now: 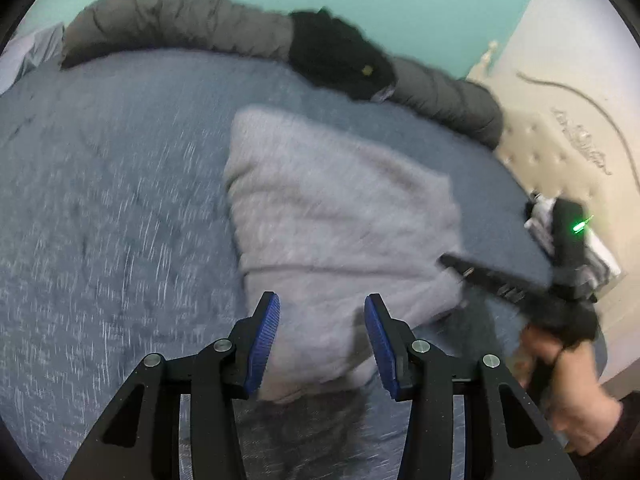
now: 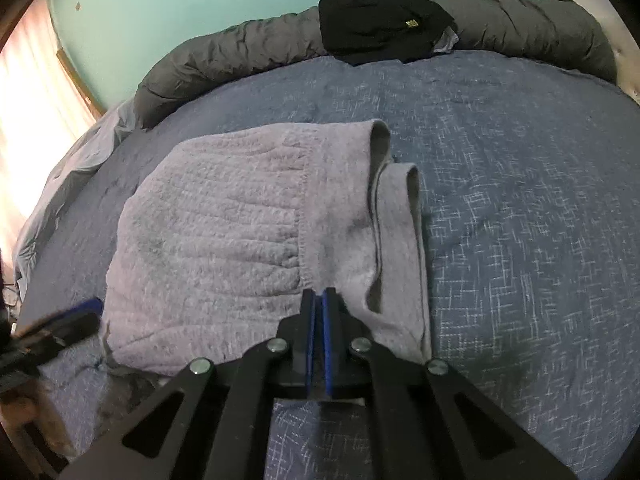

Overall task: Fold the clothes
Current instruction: 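Press the folded sweatshirt square flat with the right tool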

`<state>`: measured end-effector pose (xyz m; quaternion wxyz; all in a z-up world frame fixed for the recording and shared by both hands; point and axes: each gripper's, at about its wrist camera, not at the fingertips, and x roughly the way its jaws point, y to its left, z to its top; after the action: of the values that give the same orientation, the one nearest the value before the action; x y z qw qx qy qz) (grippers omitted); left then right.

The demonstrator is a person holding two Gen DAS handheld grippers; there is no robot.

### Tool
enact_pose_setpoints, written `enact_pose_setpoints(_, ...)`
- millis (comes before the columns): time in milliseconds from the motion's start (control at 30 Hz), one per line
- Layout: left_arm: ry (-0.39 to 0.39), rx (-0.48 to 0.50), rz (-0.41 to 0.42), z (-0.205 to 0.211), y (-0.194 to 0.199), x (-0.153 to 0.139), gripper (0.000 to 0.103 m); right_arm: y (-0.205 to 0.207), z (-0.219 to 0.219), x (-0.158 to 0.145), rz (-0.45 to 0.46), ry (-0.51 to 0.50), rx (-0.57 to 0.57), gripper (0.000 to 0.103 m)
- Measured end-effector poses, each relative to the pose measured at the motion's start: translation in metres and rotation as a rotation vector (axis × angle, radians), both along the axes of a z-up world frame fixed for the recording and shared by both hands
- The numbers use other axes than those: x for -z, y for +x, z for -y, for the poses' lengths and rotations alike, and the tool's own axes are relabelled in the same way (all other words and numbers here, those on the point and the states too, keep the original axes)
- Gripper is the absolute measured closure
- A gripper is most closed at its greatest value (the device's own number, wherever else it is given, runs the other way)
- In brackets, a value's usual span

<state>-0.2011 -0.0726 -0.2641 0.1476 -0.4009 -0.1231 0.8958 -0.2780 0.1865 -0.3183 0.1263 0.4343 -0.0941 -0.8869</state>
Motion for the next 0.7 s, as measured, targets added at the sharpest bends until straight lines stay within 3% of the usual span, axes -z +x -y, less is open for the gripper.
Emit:
enact_pose_setpoints(133,-0.045,0.010,-0.033,-0.001,-0.002,-0.006,0.055,0.002,0.000,0.002,-0.015,0.026,-0.024,0.102)
enact_pose_setpoints(233,-0.043,0.021,0.023,-0.003,-0.010,0.009,0.055,0.002,0.000,-0.002,-0.015,0.025,-0.032,0.102)
enact_pose_setpoints(333,-0.068,0.014,0.077,-0.005,-0.017,0.024,0.056,0.010,0.002,-0.026,-0.082,-0.008,-0.014,0.102)
enact_pose_setpoints(467,-0.061,0.011,0.089,-0.002,-0.020,0.026,0.056,0.012,0.020,-0.050,-0.148,-0.041,-0.095,0.102)
enact_pose_setpoints(567,-0.069,0.015,0.097,-0.004,-0.020,0.030,0.056,0.011,0.033,-0.043,-0.130,-0.032,-0.141,0.102)
enact_pose_setpoints(700,-0.057,0.030,0.107,-0.005,-0.022,0.033,0.056,0.007,0.033,-0.009,-0.052,-0.018,-0.134,0.102)
